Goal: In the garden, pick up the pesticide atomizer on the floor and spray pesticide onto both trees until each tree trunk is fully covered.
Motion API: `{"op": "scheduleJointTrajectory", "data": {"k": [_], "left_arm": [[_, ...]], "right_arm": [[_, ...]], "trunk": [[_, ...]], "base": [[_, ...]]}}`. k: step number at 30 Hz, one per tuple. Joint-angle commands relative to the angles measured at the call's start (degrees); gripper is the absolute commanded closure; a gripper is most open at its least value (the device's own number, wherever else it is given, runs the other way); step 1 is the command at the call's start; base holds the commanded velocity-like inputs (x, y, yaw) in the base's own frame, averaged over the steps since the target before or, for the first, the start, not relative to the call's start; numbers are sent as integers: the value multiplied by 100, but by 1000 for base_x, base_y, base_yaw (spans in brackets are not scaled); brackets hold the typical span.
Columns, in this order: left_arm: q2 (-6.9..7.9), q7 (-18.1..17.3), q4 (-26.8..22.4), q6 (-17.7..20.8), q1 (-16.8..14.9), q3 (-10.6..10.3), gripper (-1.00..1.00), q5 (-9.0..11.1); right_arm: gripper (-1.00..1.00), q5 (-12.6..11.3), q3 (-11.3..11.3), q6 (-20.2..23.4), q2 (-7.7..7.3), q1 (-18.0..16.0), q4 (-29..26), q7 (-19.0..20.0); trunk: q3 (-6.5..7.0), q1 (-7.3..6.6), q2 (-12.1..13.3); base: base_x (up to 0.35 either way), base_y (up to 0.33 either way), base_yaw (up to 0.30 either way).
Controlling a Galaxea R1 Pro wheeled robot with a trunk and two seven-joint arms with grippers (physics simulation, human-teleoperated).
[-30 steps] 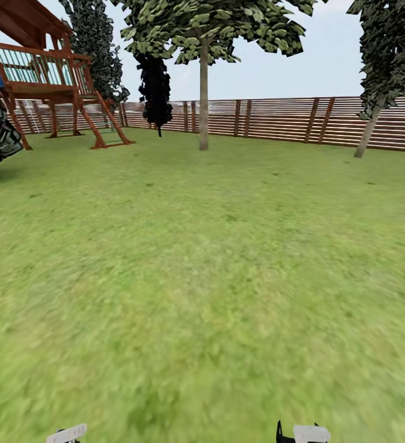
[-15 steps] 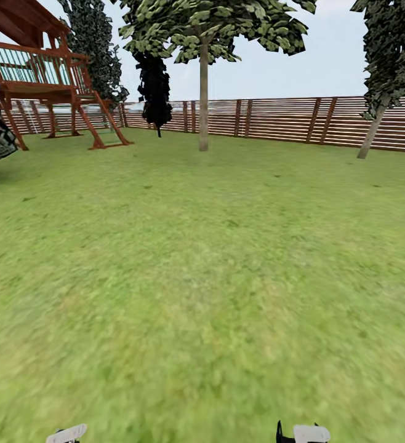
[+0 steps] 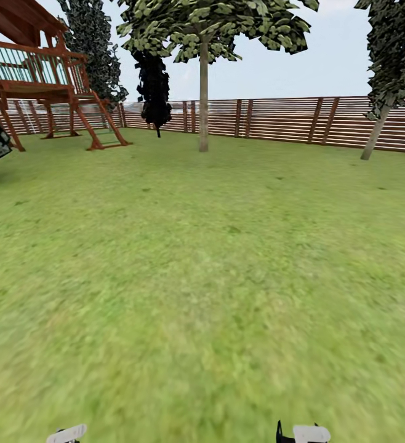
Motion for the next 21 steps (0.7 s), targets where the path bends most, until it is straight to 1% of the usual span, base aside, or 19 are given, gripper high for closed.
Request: {"op": "scheduleJointTrajectory", "data": {"k": [1, 21], "left_arm": [[-4, -1, 6, -21, -4, 24, 100, -30], [-1, -2, 6, -21, -2, 29, 100, -29]], "right_arm": [[-100, 40, 23, 8, 1, -4, 6, -60], [-100, 40, 23, 8, 1, -4, 6, -60]], "trunk": [[-5, 2, -2], [-5, 2, -2]], "base": [[339, 0, 0], [339, 0, 0]]}}
